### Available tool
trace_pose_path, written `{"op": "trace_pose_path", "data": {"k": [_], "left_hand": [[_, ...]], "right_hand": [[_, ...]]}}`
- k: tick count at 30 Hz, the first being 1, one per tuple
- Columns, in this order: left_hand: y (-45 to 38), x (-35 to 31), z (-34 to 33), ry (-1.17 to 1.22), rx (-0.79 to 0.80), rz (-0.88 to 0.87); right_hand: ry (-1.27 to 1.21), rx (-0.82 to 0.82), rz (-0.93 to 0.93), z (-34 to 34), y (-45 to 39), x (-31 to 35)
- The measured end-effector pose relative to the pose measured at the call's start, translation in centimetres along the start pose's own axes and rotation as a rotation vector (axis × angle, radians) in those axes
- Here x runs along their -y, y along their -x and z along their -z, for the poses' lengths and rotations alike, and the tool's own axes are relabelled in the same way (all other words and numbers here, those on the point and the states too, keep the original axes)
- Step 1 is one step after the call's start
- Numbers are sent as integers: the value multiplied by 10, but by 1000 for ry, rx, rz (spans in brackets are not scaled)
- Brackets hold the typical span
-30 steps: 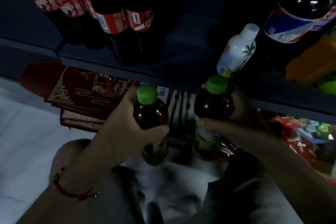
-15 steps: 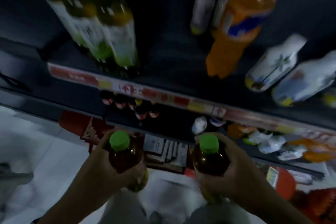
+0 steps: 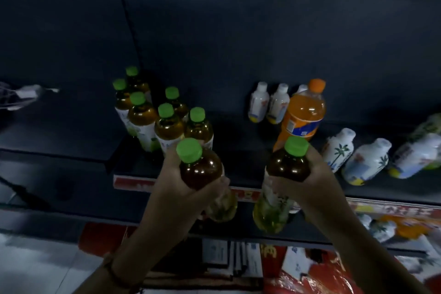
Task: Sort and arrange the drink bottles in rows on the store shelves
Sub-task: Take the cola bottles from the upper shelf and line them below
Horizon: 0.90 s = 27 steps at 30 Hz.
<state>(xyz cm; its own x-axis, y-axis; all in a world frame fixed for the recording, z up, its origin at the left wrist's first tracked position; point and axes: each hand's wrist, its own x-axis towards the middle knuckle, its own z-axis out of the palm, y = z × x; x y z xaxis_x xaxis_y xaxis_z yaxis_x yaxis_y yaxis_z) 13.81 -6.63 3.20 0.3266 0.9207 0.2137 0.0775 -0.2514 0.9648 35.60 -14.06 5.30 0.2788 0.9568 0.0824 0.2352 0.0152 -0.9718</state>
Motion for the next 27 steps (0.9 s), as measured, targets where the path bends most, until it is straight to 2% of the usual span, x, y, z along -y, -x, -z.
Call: {"op": "trace_pose_path", "data": {"k": [2,5,11,13,17,22,27], "left_hand": [[-12,-4,-15,57,19,-6],[-38,0,-50,27,28,-38],[-74,28,-92,-59,-213,-93],[-83,35,-98,-99,-235,-74],[-96,47,-102,-205,-197,-86],[-105,54,-95,-201,-128,-29],[-98,23,-92,-194,-12,46]], "right_hand": [[-8,-74,11,5,-20,3],[8,-97,36,6,-49,1],[-20,-77,63,-1,-90,-21],[-24,-60,105,-2,-95,-27],[-26,-44,157,-6,-101,-39],[227,-47,167,-5,-104,-51],[332,-47,173,0,-92,-50]]}}
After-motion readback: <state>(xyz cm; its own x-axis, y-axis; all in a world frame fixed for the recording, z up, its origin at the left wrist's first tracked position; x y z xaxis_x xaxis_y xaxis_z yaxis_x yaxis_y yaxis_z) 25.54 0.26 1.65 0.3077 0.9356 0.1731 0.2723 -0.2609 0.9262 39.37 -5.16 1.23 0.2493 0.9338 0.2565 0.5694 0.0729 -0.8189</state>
